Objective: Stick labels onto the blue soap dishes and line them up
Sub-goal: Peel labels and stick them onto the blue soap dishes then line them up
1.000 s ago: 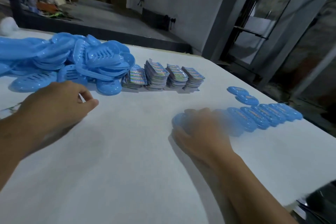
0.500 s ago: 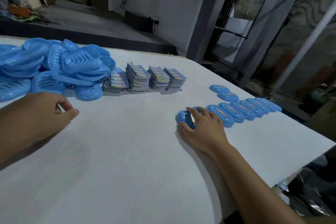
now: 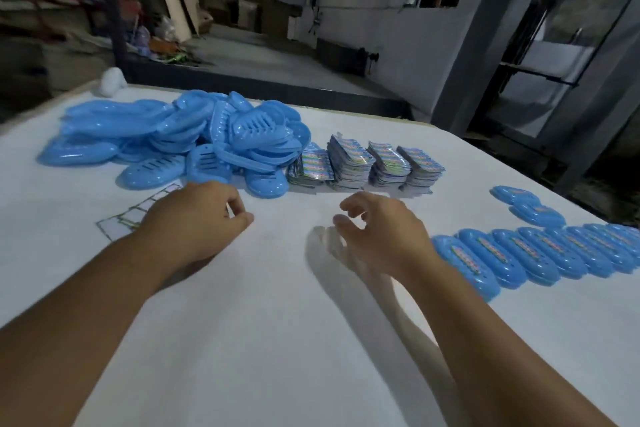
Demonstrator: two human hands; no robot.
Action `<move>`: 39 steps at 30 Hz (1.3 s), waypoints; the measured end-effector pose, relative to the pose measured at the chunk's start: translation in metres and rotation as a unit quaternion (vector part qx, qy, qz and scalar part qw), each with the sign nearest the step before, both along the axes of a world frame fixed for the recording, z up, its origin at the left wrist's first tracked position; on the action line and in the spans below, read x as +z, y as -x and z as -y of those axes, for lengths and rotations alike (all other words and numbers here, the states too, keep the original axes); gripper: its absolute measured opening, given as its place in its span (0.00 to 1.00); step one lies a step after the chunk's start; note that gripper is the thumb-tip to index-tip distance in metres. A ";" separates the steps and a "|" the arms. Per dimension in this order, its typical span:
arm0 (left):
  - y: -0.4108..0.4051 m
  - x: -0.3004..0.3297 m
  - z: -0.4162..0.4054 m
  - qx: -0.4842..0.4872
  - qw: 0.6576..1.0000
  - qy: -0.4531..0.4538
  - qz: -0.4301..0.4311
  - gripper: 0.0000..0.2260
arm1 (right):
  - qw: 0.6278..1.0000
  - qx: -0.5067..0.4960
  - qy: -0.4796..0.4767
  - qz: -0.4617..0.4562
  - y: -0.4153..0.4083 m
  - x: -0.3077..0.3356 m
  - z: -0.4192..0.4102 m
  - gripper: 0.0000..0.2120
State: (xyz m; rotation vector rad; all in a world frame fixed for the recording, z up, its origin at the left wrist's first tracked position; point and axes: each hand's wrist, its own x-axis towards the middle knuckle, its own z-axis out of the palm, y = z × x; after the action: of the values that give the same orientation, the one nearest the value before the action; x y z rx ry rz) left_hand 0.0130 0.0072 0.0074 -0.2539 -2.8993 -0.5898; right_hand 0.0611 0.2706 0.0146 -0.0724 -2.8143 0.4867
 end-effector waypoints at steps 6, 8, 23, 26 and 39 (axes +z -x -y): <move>-0.001 0.000 0.003 0.003 1.000 0.015 0.008 0.10 | 0.998 0.061 0.008 0.033 0.049 0.006 0.077 0.12; -0.001 -0.001 0.004 0.002 1.000 0.017 0.010 0.10 | 0.997 0.068 0.006 0.033 0.058 0.004 0.092 0.09; 0.004 0.002 0.005 0.030 1.000 -0.003 0.001 0.09 | 0.988 0.114 0.075 -0.077 0.085 -0.018 0.111 0.25; 0.003 0.003 0.006 0.041 0.999 -0.011 0.003 0.09 | 0.989 0.112 0.049 -0.079 0.093 -0.018 0.118 0.21; 0.013 -0.006 0.012 0.069 0.991 -0.104 -0.057 0.24 | 0.953 0.161 0.224 -0.126 0.096 -0.017 0.116 0.06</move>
State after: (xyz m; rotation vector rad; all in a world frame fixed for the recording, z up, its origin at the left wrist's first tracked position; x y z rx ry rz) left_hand -0.0001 -0.0047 0.0017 -0.0567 -2.6920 -0.8166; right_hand -0.0353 0.1542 -0.0022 0.3389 -2.4214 1.1171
